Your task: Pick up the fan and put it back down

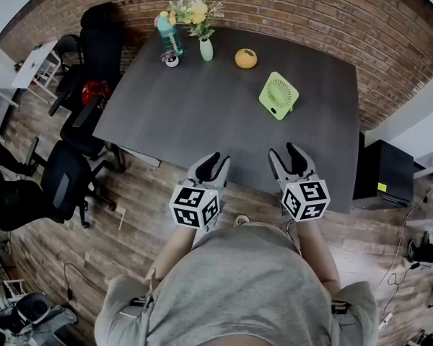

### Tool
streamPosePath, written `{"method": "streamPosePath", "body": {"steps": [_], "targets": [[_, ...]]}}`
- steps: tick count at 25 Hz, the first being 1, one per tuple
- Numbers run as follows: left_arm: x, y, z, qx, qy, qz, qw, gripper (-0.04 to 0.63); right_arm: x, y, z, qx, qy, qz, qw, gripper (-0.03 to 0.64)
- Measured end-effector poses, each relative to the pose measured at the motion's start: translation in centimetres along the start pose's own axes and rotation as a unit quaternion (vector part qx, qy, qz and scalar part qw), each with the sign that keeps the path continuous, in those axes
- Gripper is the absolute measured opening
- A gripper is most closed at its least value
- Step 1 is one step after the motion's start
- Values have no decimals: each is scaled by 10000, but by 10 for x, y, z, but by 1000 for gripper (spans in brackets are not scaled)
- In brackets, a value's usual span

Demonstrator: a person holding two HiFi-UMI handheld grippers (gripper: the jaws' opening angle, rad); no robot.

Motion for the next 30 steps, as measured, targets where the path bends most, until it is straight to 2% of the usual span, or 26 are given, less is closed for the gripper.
{"method": "streamPosePath", "body": {"steps": [16, 30], "targets": [[-7, 4, 41, -211, 123, -20, 9997, 104, -8, -67, 45, -15, 187, -46, 9998, 227], [-11, 40, 74, -251, 428, -163, 9986, 104, -15, -125, 113, 482, 398, 78, 9980, 264]]}}
Point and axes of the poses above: the fingertips, and each gripper's own axes: z forward along the fingers, y to its left, x out of its underside, the point moved 1 cm from there along -z, backward along the fingers, and after that the axes turned 9 degrees about y, right-handed, at the moved point
